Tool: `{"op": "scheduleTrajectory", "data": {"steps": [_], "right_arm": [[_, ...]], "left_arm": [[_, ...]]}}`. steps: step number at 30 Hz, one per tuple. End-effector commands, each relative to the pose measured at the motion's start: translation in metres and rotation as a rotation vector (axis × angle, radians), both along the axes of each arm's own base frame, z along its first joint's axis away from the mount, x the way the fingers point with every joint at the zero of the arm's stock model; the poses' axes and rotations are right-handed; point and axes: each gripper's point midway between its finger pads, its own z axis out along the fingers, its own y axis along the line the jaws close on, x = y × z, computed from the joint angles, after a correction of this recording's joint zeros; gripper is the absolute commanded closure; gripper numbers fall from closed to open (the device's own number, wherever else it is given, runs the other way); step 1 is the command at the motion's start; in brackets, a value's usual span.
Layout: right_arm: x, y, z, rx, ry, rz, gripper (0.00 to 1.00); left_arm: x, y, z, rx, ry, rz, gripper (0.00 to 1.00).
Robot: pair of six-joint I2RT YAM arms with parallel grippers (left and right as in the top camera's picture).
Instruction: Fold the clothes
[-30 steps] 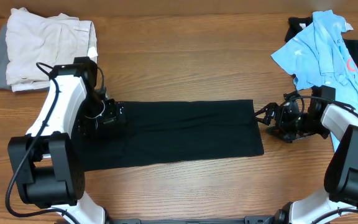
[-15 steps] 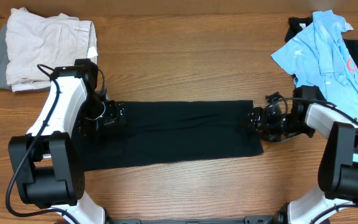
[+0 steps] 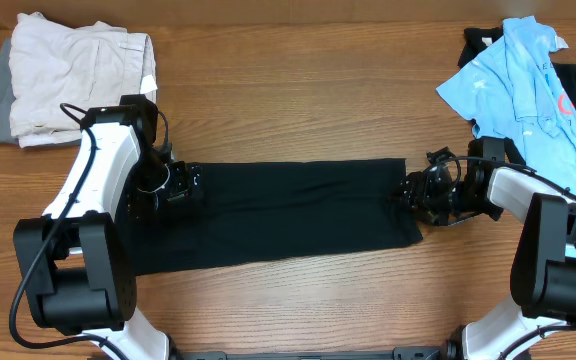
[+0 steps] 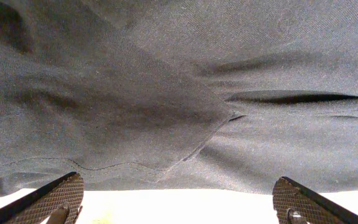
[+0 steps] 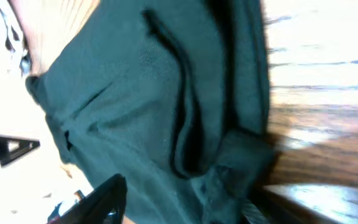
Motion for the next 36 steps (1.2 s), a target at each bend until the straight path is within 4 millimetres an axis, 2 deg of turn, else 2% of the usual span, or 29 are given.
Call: {"op": "scheduleTrajectory", "data": {"steps": [1,5,8,14,21,25,26,27,28,29,30,31,36], "right_arm": [[-0.007,-0.005,-0.017,-0.053,0.05,-0.011,0.64],[-0.004,-0.011,-0.022,-0.092,0.081,-0.057,0.96],[-0.003,-0.022,-0.03,-0.158,0.139,-0.135,0.96],[0.005,-0.034,-0.026,-0.175,0.136,-0.169,0.96],[-0.007,-0.084,-0.033,-0.332,0.285,-0.336,0.96],[-0.006,-0.085,-0.027,-0.303,0.256,-0.292,0.96],[-0.005,-0.082,-0.025,-0.292,0.233,-0.263,0.87],[-0.005,-0.081,-0.025,-0.288,0.226,-0.254,0.71],[-0.005,-0.08,-0.025,-0.288,0.224,-0.25,0.52],[-0.003,-0.08,-0.025,-0.289,0.218,-0.251,0.25],[-0.002,-0.081,-0.025,-0.289,0.214,-0.255,0.18],[-0.001,-0.081,-0.025,-0.288,0.211,-0.259,0.15],[0.011,-0.069,-0.015,-0.193,0.152,-0.251,0.12]], "left_arm": [[0.001,-0.004,0.008,-0.009,-0.029,-0.003,0.0],[0.002,-0.004,0.008,-0.009,-0.035,-0.003,0.0],[0.002,-0.004,0.008,-0.009,-0.035,-0.003,0.0],[0.001,-0.003,0.008,-0.002,-0.031,-0.005,0.0],[0.001,-0.003,0.008,-0.002,-0.031,-0.004,0.0],[0.002,-0.003,0.007,-0.002,-0.035,-0.004,0.0],[0.002,-0.003,0.007,-0.002,-0.036,-0.004,0.0],[0.003,-0.003,0.007,-0.002,-0.039,-0.004,0.0],[0.003,-0.003,0.007,-0.002,-0.039,-0.004,0.0],[0.003,-0.003,0.007,-0.002,-0.039,-0.004,0.0],[0.003,-0.003,0.007,-0.002,-0.039,-0.004,0.0],[0.003,-0.003,0.007,-0.002,-0.039,-0.004,0.0],[0.003,-0.003,0.007,-0.002,-0.039,-0.004,0.0]]}}
